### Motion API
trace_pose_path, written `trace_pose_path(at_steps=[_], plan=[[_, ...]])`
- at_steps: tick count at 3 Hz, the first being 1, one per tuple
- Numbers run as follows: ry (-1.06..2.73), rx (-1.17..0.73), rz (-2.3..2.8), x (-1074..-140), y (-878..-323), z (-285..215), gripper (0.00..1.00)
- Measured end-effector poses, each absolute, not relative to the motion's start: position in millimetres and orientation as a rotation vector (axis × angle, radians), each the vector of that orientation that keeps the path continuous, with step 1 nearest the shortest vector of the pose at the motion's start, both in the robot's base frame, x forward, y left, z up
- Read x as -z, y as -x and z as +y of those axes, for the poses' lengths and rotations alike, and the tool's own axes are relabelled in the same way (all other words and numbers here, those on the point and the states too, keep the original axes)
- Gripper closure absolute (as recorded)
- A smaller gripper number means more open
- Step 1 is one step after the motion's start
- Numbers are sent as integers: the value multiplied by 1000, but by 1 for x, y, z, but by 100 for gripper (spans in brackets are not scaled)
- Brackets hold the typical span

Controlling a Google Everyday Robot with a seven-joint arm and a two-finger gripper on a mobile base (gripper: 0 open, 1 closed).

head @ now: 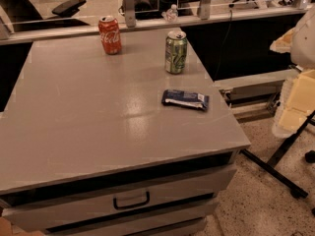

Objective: Move green can near coke can

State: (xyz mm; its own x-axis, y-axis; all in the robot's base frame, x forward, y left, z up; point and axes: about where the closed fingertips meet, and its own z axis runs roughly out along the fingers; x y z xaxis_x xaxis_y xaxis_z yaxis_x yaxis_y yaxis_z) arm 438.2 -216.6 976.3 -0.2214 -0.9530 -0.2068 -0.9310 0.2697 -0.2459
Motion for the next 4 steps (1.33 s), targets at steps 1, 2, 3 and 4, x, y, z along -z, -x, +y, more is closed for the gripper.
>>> trace_pose_path(at_steps=[1,2,3,4], plan=[[1724,99,2232,-976,-438,-217,0],[1702,92,2221,-978,-439,-216,0],[1650,22,2143,-972,-452,-209,0],[1527,-107,1984,-960,-490,-208,0]])
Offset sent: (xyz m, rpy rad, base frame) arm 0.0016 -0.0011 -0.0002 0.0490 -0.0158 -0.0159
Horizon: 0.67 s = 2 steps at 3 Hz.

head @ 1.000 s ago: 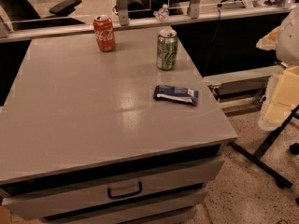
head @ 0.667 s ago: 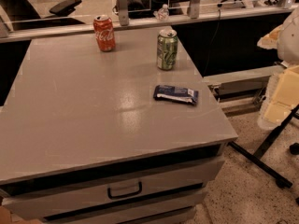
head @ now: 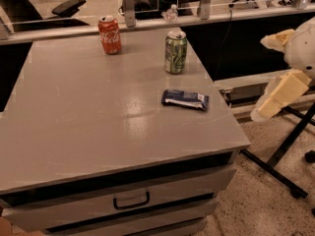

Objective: Move green can near coke can

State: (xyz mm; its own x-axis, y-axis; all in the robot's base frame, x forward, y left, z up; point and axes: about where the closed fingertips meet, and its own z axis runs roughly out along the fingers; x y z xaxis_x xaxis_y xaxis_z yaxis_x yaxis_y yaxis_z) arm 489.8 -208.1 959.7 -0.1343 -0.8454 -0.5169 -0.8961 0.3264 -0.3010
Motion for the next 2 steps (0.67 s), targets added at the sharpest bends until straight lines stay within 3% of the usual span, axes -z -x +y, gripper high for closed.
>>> trace_pose_path(at_steps=[2], plan=[[1248,-409,1737,-933,-574,-180,0]])
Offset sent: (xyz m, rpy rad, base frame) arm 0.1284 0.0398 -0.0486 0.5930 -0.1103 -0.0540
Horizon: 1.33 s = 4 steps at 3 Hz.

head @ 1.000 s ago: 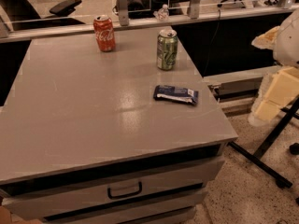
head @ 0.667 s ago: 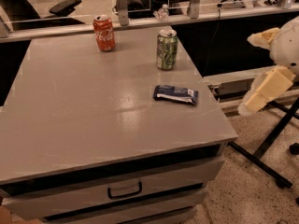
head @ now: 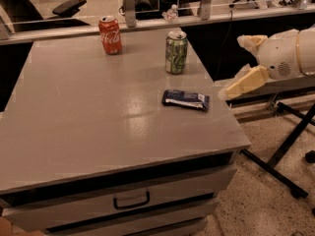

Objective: Move green can near coke can

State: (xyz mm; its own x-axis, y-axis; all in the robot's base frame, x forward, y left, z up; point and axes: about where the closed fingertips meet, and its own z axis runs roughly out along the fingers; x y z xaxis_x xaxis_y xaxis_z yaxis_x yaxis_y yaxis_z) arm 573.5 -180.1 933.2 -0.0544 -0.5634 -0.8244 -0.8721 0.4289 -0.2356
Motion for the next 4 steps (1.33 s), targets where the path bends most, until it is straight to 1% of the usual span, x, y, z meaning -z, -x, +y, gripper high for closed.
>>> trace_pose_path(at_steps=[2,4], plan=[[1206,-463,1710,-914,-581,-163,0],[1025,-494,1584,-895,-653,-116,0]])
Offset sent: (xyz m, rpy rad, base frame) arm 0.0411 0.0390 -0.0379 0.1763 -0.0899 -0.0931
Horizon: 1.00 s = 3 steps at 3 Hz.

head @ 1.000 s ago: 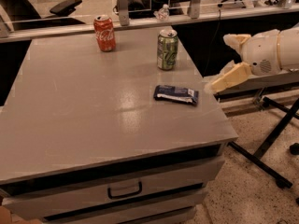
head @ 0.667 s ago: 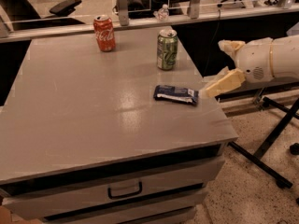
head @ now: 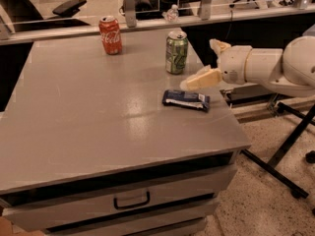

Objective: Move green can near coke can

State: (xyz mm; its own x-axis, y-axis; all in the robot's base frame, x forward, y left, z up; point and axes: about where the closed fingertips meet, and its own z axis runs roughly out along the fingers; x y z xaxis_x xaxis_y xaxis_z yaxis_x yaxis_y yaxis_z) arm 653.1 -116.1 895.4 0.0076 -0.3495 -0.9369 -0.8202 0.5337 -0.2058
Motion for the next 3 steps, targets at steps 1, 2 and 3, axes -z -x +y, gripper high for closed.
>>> trace_pose_path(at_steps=[1,2,3], plan=[[949,-536,1573,-884,-682,-97,0],[902,-573,1549,-876,-704,-76,12],[862,-596,1480,-880,-730,-54,36]])
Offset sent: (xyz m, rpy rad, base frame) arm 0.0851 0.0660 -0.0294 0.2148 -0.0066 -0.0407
